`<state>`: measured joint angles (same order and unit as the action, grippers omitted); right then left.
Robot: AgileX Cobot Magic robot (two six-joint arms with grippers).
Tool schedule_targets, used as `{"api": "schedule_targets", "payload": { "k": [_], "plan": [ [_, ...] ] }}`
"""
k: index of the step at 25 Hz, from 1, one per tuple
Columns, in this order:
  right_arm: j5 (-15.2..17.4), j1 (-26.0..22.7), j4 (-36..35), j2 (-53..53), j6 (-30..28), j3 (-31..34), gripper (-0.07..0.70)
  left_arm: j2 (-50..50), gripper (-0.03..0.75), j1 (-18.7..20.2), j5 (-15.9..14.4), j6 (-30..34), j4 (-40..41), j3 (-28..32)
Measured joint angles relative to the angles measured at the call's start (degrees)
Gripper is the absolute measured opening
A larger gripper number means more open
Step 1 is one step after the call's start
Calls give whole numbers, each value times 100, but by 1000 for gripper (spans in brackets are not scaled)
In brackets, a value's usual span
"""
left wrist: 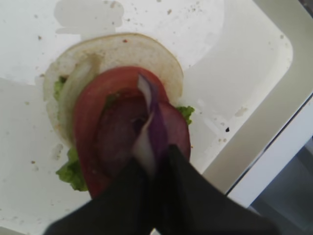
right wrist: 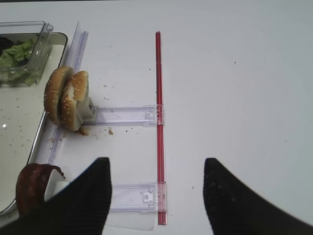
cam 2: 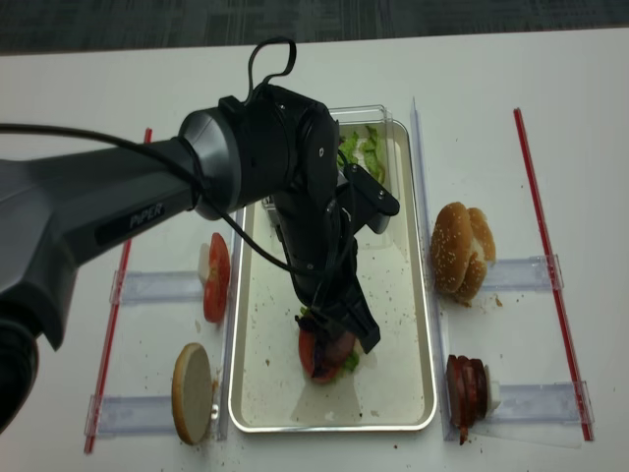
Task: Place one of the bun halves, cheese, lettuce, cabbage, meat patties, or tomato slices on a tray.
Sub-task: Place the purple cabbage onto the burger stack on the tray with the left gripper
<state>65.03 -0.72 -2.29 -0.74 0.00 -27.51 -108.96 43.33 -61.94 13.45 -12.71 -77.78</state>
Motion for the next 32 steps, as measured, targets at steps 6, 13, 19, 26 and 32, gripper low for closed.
{"api": "schedule_targets", "payload": {
  "k": [6,13,19,26,32],
  "plan": [
    [0,0,0,0,0,0,445,0,69,0,-134,79,11,-256],
    [0,0,0,0,31,0,445,0,76,0,-370,101,382,-384],
    [0,0,0,0,0,0,445,0,123,0,-391,101,501,-384],
    [0,0,0,0,0,0,445,0,136,0,-391,101,501,-384],
    [0,0,0,0,31,0,445,0,158,0,-361,101,514,-384]
  ]
}}
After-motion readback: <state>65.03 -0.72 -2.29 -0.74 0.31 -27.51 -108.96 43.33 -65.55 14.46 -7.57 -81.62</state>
